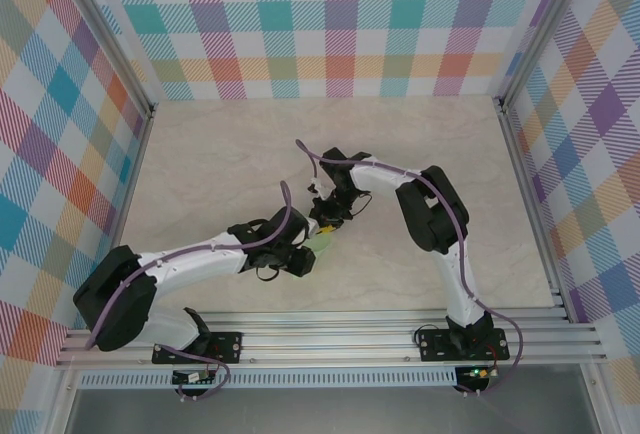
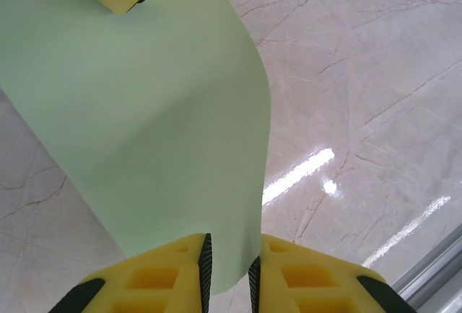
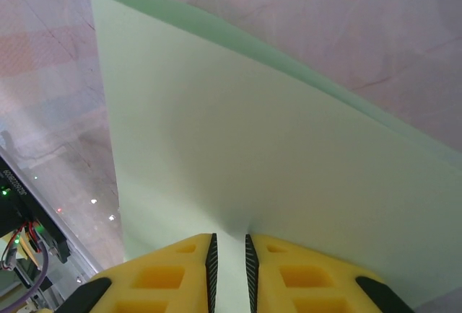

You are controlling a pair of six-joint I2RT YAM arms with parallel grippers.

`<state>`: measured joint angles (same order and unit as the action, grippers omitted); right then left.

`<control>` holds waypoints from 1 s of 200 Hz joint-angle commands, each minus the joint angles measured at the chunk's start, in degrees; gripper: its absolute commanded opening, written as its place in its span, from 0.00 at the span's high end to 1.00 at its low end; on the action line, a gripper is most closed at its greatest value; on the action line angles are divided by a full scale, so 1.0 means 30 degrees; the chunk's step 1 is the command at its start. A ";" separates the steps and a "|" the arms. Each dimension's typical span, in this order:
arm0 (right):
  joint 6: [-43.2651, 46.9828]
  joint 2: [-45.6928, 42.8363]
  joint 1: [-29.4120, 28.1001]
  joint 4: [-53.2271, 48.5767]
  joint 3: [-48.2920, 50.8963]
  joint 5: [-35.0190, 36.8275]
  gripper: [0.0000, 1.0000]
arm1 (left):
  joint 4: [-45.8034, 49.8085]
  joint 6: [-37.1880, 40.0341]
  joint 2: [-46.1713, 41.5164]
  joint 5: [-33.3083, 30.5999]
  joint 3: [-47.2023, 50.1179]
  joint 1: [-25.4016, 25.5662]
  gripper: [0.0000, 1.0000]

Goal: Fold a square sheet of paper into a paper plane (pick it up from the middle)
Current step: Third fold the triangle at the center of the table.

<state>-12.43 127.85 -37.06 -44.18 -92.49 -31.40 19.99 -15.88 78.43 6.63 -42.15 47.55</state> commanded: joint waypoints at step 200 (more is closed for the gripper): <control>0.0161 0.0450 -0.0069 -0.0692 -0.0811 0.0394 0.79 | -0.1824 0.0202 0.0576 0.1959 0.1277 -0.3278 0.95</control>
<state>-12.45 127.94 -37.10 -45.06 -93.32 -30.50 16.60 -15.22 80.16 12.58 -39.24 38.85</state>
